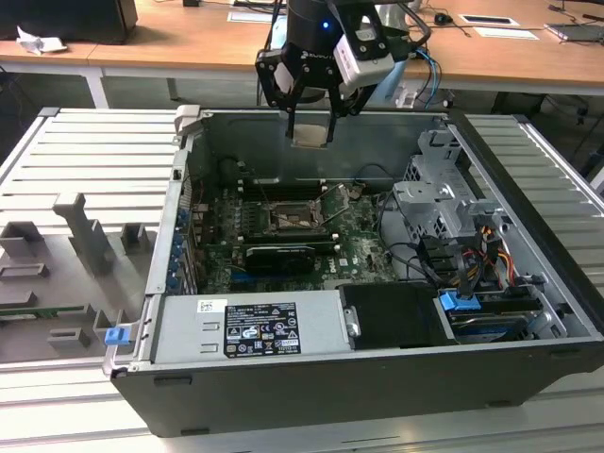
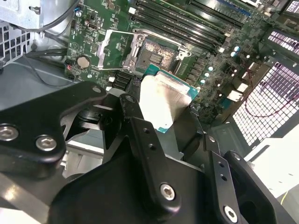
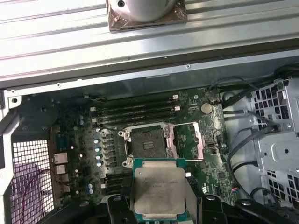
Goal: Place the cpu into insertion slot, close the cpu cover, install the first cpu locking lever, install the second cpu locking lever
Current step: 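Place the cpu into insertion slot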
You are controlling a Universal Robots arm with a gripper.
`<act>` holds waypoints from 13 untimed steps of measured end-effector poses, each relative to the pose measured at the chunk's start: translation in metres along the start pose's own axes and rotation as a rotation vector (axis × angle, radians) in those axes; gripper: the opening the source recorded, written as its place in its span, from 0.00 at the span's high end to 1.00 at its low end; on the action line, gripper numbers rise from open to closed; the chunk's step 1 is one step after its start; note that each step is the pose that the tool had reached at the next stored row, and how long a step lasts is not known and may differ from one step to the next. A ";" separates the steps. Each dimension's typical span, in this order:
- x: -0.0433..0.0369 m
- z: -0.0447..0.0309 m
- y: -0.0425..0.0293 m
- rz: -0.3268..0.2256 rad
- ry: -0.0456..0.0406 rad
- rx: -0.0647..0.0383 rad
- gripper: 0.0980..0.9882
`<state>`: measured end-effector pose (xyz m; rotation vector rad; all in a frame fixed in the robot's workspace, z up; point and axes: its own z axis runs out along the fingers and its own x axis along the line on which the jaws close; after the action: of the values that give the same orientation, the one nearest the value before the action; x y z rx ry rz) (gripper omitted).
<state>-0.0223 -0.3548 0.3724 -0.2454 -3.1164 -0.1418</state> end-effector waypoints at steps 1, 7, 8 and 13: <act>0.0000 0.0000 0.0000 0.008 -0.0007 0.000 0.52; 0.0000 0.0001 0.0000 0.059 -0.0053 -0.001 0.52; 0.0000 0.0001 0.0000 0.070 -0.0063 -0.001 0.52; 0.0000 0.0001 0.0000 0.095 -0.0085 -0.002 0.52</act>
<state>-0.0223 -0.3547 0.3723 -0.3945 -3.1054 -0.1428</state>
